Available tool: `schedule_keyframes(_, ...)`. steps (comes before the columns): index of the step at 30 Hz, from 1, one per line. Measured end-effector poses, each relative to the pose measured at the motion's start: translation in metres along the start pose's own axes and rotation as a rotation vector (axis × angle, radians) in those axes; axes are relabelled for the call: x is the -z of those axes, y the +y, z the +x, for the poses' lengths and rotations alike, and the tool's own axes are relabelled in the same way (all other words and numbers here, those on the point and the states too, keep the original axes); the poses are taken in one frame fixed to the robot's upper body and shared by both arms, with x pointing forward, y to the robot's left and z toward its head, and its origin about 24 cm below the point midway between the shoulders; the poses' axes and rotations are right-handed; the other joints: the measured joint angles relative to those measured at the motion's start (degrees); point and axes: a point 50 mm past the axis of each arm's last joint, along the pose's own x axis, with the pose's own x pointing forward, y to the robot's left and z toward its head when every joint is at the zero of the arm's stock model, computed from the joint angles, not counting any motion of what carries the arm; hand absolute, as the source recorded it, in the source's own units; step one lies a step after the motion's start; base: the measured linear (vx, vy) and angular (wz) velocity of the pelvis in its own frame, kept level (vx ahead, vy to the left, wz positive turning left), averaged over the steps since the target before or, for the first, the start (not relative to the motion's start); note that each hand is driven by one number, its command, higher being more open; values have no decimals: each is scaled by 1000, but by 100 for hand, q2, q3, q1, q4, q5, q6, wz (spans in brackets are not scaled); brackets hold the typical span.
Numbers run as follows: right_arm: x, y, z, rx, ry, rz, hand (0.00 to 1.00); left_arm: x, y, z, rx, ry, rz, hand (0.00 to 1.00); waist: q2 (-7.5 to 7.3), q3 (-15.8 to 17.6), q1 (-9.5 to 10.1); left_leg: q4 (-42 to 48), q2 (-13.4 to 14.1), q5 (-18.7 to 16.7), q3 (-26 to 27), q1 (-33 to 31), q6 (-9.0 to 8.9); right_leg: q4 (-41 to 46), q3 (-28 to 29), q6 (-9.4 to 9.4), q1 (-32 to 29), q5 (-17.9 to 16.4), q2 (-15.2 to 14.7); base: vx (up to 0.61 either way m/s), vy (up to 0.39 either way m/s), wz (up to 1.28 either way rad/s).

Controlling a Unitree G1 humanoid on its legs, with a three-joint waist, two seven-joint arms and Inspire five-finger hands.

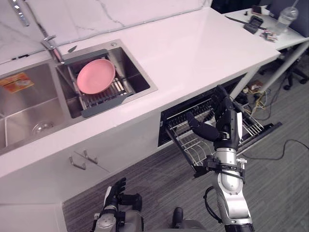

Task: Walk over to the sink, pick up the cup, carry it to the dishwasher, place the cup inside the dishwasher, then close the dishwasher door

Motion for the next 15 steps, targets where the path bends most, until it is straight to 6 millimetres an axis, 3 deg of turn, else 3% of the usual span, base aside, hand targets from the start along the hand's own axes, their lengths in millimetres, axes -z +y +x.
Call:
schedule_keyframes(4,-3,9,6,-52,-32,-37,90,2,2,-1,-8,5,-1,90,-15,-5,142,-2,-253,-51,-135,93,11,131,-141,180,138,-158,-249,59,71,28)
schedule_keyframes(6,-4,13,9,-72,-45,-55,90,2,3,-1,-9,3,1,90,-55,16,168,92,-438,-210,-123,175,38,528,-162,269,111,-439,-501,67,135,14)
schedule_keyframes(8,1,17,14,-91,-36,-83,90,2,6,-1,-13,0,9,90,-182,2,165,317,-644,-518,-118,324,127,1453,-106,367,-36,-870,-881,118,125,5)
schedule_keyframes(9,4,19,15,-102,-31,-96,90,3,5,-2,-14,4,8,90,-160,-9,156,349,-644,-580,-125,346,146,1837,-25,361,-173,-866,-931,114,110,9)
schedule_keyframes(10,7,20,15,-120,-18,-118,90,5,6,-3,-13,11,12,90,-150,-17,121,410,-652,-665,-197,404,182,2566,175,242,-432,-791,-996,99,125,29)
schedule_keyframes(12,10,20,15,-130,-7,-150,90,6,8,-3,-17,12,16,90,-212,-21,76,384,-678,-746,-416,571,229,3586,661,-210,-823,-450,-975,224,140,56)
schedule_keyframes(13,11,20,14,-144,-8,-171,90,7,8,-4,-15,18,18,90,-167,-5,-36,375,-653,-783,-663,644,293,3877,998,-185,-1014,-743,-754,190,52,68)
schedule_keyframes(15,10,20,16,-155,-22,-195,90,10,10,-4,-20,27,23,90,-224,-41,-111,301,-649,-779,-992,715,289,3624,1414,-171,-1184,-1146,-290,241,-19,97)
